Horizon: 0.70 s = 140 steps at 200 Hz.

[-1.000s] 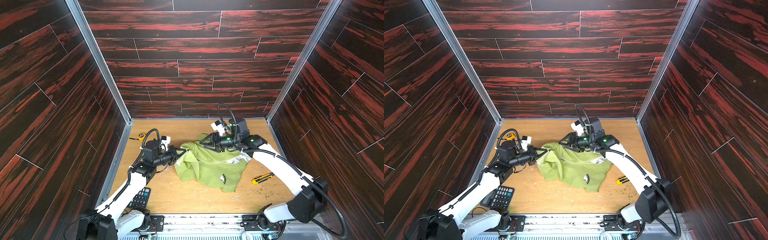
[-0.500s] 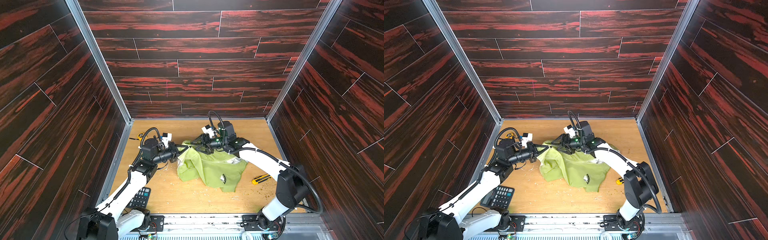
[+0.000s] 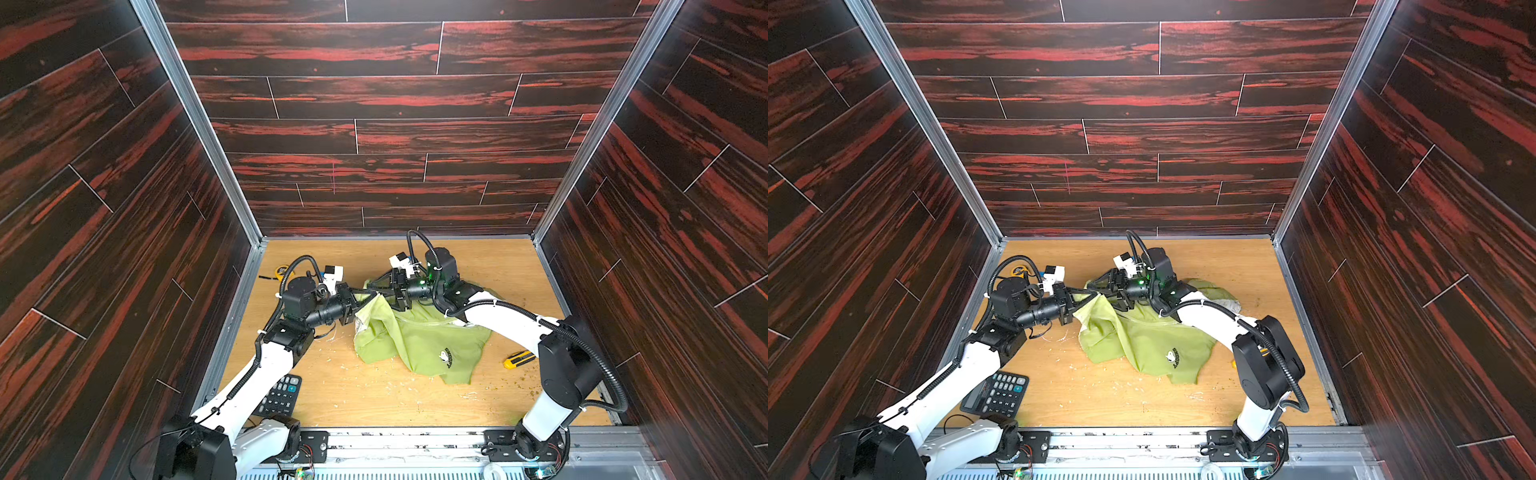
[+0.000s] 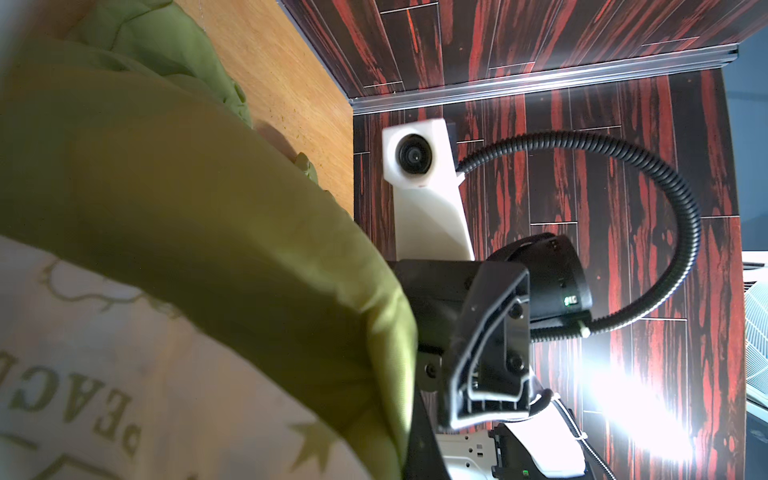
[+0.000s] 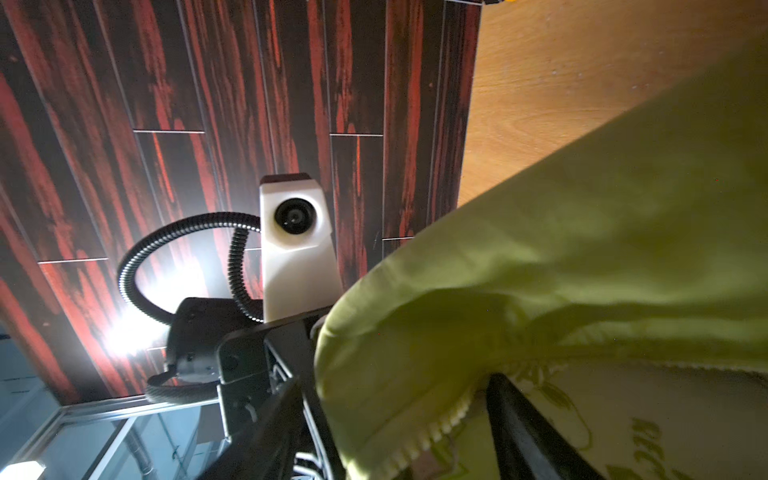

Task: Zip up the jacket
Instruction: 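Lift both zipper edges and bring the grippers together above the jacket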

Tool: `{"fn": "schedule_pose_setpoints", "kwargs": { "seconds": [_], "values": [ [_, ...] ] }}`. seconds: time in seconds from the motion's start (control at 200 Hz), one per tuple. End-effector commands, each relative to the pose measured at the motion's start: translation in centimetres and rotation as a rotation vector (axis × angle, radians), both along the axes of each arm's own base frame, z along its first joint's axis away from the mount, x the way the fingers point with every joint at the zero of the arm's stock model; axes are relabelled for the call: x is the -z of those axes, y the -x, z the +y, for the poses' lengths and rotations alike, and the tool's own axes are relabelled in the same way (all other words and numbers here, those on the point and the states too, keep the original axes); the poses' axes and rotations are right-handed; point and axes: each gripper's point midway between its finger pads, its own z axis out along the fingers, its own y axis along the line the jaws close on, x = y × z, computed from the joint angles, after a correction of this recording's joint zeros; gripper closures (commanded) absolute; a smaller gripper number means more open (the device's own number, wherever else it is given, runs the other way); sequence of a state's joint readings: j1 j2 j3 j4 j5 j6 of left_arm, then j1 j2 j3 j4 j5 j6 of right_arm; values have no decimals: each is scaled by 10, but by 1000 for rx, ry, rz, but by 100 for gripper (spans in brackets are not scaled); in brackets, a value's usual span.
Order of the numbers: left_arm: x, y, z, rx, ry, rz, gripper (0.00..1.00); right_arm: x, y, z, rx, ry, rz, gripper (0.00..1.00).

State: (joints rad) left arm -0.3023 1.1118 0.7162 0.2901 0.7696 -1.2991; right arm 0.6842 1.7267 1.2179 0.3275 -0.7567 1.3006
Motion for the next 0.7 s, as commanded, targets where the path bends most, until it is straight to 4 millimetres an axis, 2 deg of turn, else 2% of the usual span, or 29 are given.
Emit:
{"fn": "schedule_pose_setpoints", "kwargs": {
  "seconds": [0.0, 0.351, 0.366, 0.611, 0.696],
  "values": [
    [-15, 5, 0, 11, 35, -58, 100, -2, 0, 9, -22, -70, 15, 27],
    [-18, 3, 1, -10, 54, -61, 100, -26, 4, 5, -23, -212, 3, 28],
    [-18, 3, 1, -11, 55, -61, 100, -31, 5, 5, -25, -230, -18, 28],
    [-20, 2, 3, -26, 63, -66, 100, -52, 7, -9, 4, -294, -60, 35],
    [-21, 2, 4, -33, 65, -68, 100, -53, 6, -15, 23, -296, -59, 38]
  ]
}}
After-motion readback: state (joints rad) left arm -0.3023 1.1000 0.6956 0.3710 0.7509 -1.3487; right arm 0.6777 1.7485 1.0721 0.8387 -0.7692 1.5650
